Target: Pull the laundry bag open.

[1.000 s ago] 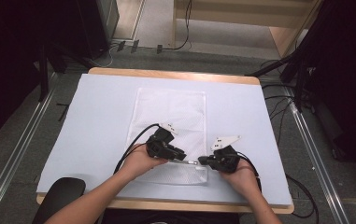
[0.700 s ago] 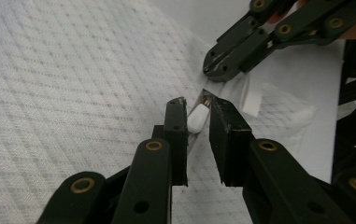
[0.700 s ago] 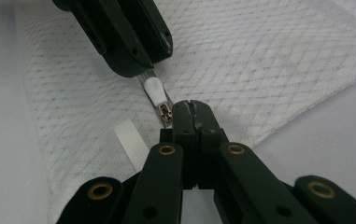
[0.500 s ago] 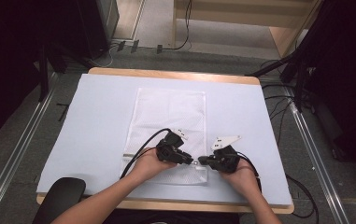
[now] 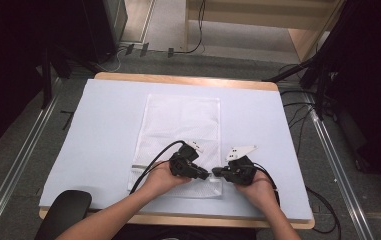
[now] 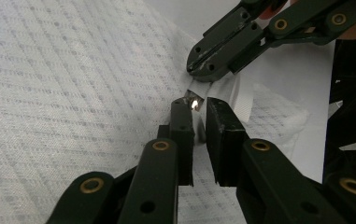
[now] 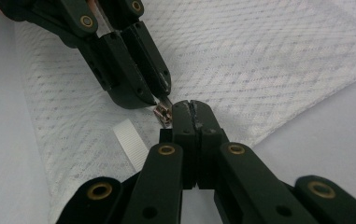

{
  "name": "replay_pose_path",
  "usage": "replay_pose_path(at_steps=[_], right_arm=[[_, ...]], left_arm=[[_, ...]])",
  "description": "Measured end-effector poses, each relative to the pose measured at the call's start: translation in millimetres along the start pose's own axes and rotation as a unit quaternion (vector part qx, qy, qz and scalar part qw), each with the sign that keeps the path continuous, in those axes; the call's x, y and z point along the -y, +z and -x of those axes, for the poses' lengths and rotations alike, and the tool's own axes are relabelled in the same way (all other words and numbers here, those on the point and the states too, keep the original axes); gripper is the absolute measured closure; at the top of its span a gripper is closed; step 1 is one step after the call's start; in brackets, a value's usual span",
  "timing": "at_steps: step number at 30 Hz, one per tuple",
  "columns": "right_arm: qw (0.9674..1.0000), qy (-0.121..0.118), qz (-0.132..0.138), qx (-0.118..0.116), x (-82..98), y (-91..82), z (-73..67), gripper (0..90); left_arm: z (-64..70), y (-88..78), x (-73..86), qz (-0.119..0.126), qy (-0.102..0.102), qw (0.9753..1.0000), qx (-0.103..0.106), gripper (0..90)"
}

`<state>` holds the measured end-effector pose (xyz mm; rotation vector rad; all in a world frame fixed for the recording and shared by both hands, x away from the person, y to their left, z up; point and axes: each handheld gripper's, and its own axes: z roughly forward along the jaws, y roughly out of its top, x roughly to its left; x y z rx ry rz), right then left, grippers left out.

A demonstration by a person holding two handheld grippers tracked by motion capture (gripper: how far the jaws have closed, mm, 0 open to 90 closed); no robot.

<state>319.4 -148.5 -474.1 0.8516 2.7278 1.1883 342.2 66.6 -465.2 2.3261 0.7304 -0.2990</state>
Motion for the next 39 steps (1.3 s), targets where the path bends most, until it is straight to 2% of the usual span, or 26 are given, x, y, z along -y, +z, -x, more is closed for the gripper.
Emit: replay_pose_path(at_steps=[3,6,9,12,16,19,25,35,39], right_arm=[[1.0000,0.000,0.000,-0.001,-0.1,0.1,0.2,90.0],[1.0000,0.000,0.000,-0.001,0.0,0.0,0.1,90.0],[1.0000,-0.003,0.001,0.002,-0.1,0.1,-0.1,90.0],[1.0000,-0.004,0.001,0.003,-0.1,0.1,-0.1,90.0],[1.0000,-0.006,-0.001,0.005,-0.5,0.2,-0.9,90.0],[1.0000,-0.006,-0.001,0.005,-0.5,0.2,-1.1,90.0],[0.9999,-0.009,0.000,0.005,-0.3,0.2,-1.4,90.0],[0.9999,-0.014,0.002,0.004,1.4,0.1,-1.8,90.0],[0.9999,-0.016,0.004,0.001,1.9,0.0,-0.9,90.0]], left_arm=[[-1.1,0.4,0.0,0.002,-0.007,1.0000,0.001,84.3],[-7.2,-0.1,-0.3,0.008,-0.032,0.9992,0.024,87.4],[-8.6,0.0,-0.6,0.007,-0.037,0.9989,0.028,87.8],[-9.9,-0.3,-1.1,0.008,-0.039,0.9987,0.032,87.7],[-8.4,0.6,-1.7,0.005,-0.032,0.9991,0.026,87.4],[-7.2,3.4,-0.3,0.011,-0.031,0.9991,0.025,86.2],[-6.4,3.1,-0.4,0.007,-0.040,0.9988,0.027,87.9],[-17.8,-2.9,-3.1,-0.007,-0.064,0.9965,0.053,88.2],[-20.0,-5.9,-3.9,-0.016,-0.063,0.9961,0.060,88.1]])
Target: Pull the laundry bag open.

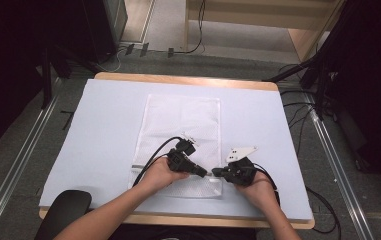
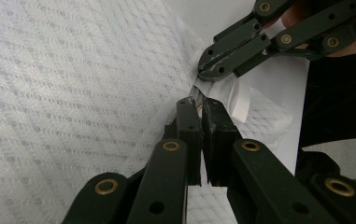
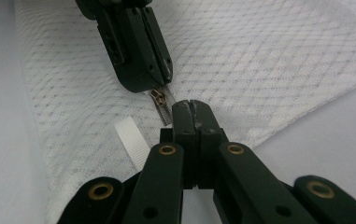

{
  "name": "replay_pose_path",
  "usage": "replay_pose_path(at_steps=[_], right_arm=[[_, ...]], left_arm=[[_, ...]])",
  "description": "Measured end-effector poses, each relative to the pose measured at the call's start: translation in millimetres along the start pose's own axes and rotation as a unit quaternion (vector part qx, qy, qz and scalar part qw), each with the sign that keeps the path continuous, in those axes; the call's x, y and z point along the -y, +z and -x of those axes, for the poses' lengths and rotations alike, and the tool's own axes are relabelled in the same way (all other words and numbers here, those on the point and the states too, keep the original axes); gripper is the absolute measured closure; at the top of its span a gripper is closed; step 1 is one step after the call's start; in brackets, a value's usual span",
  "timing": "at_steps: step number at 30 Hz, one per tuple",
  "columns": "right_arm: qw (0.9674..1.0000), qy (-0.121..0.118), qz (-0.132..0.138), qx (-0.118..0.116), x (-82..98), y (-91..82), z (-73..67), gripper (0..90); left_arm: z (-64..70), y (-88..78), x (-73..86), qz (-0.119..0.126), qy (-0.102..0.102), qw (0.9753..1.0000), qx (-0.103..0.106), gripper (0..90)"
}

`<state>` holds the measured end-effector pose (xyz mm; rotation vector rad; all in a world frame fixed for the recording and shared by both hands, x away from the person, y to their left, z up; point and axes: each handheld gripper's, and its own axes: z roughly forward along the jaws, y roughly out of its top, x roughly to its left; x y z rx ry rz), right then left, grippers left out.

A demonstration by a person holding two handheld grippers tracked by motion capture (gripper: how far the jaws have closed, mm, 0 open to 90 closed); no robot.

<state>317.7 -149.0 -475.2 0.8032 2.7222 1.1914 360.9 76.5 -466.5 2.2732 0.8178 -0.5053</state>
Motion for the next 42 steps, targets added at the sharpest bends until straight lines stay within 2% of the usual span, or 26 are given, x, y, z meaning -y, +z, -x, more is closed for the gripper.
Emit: replay_pose_path(at_steps=[17,42], right_arm=[[1.0000,-0.007,-0.001,-0.002,-0.2,-0.1,0.5,90.0],[0.9997,-0.008,-0.007,-0.020,-2.0,0.3,6.3,90.0]], left_arm=[[-6.0,-17.9,1.9,-0.013,0.003,0.9999,0.001,88.1],[-14.2,-49.2,12.1,-0.014,-0.004,0.9999,0.001,88.0]])
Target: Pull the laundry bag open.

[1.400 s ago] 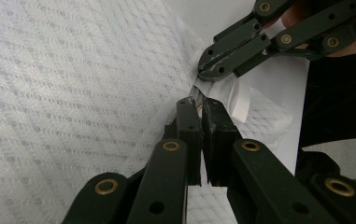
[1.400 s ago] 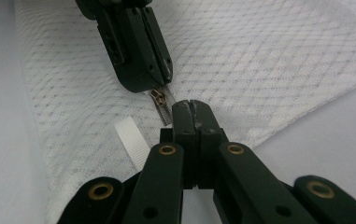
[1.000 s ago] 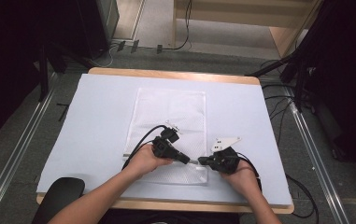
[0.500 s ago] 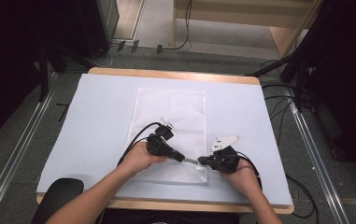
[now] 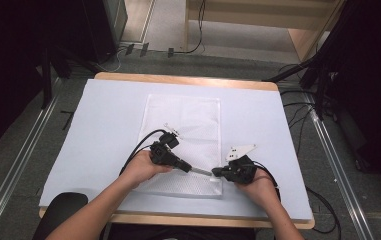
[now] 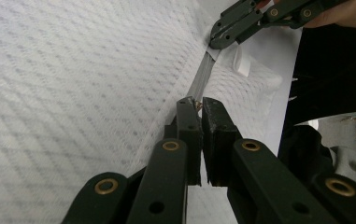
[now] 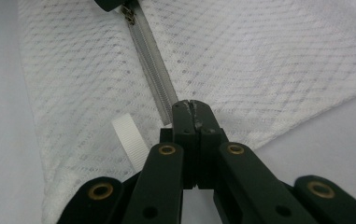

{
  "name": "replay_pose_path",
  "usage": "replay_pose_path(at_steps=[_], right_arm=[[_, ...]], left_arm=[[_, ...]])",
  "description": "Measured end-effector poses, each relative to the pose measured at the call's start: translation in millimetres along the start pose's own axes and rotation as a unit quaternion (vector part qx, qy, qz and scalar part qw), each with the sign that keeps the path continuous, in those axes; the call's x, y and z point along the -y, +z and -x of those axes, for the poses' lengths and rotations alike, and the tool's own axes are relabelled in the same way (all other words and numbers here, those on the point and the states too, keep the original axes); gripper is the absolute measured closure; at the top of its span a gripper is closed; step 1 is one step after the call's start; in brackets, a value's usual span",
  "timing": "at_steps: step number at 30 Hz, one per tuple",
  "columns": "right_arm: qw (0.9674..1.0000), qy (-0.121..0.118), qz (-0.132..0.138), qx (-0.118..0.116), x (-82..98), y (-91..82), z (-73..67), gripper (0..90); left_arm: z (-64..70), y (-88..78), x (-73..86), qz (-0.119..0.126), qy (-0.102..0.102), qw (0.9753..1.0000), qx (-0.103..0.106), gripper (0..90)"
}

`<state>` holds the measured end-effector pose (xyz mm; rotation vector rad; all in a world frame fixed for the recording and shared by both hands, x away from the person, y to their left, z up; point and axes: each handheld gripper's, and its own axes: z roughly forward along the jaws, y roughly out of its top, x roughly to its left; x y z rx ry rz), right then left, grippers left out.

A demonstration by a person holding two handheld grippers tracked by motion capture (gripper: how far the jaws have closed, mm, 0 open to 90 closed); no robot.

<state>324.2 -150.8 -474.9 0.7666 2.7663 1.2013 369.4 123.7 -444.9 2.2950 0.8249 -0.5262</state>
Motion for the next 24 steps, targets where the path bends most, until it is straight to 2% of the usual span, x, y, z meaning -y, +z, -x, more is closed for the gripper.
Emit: replay_pose_path(at_steps=[5,14,18,24], right_arm=[[1.0000,0.002,0.000,-0.007,-0.2,0.1,1.3,90.0],[0.9999,0.014,-0.001,-0.003,-0.9,1.0,0.6,90.0],[0.9997,0.018,0.013,0.005,3.2,0.8,-1.3,90.0],[0.9999,0.011,0.006,0.004,1.0,0.8,-1.1,90.0]], left_arm=[[-4.4,-8.9,3.1,-0.002,-0.005,1.0000,0.000,88.0],[-8.2,-16.6,9.1,-0.016,-0.009,0.9998,0.003,87.9],[-11.9,-21.1,14.4,-0.014,-0.015,0.9998,0.006,88.0],[-15.8,-31.5,19.8,-0.005,-0.016,0.9999,-0.001,88.0]])
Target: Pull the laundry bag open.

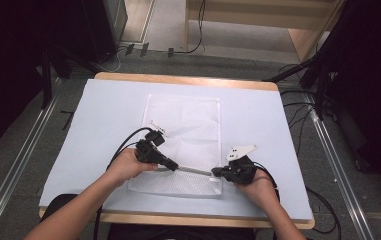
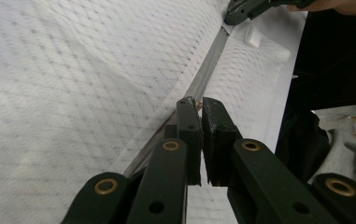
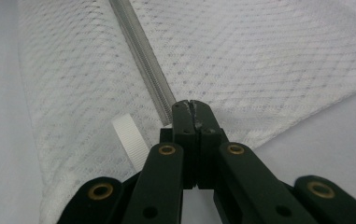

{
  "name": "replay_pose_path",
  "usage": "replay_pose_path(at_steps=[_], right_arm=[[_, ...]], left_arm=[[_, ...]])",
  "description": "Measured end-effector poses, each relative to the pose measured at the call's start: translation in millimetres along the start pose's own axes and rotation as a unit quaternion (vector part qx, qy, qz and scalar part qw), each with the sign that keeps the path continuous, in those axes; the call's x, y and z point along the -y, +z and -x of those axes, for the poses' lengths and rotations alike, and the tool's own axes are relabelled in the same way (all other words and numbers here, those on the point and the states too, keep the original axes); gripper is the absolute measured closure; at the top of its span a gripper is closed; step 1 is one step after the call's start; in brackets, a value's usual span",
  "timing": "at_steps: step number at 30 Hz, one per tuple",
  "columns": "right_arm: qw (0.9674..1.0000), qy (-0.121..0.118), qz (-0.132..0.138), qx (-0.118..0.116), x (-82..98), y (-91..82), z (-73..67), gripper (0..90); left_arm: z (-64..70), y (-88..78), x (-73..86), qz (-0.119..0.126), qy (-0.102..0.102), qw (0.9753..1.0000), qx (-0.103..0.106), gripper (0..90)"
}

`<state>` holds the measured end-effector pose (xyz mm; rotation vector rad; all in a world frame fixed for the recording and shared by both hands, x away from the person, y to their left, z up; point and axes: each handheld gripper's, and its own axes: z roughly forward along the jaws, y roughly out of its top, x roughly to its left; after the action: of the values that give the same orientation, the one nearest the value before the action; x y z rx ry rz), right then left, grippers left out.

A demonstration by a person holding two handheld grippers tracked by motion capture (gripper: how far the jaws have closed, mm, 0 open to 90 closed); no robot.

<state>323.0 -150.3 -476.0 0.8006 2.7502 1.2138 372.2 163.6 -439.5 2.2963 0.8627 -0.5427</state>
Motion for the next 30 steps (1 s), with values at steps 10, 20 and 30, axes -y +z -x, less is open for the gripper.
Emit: replay_pose_path(at_steps=[10,20,30], right_arm=[[1.0000,0.002,-0.006,-0.001,-2.1,0.1,0.0,90.0],[1.0000,0.001,-0.009,0.000,-2.2,-0.3,0.2,90.0],[0.9999,-0.001,-0.013,-0.003,-3.2,-0.5,0.7,90.0]], left_arm=[[-0.1,-5.2,8.7,0.011,-0.005,0.9999,0.000,88.0],[-9.8,-20.8,21.5,0.014,-0.029,0.9995,-0.008,88.1],[-19.2,-45.1,36.8,0.018,-0.042,0.9988,-0.019,88.0]])
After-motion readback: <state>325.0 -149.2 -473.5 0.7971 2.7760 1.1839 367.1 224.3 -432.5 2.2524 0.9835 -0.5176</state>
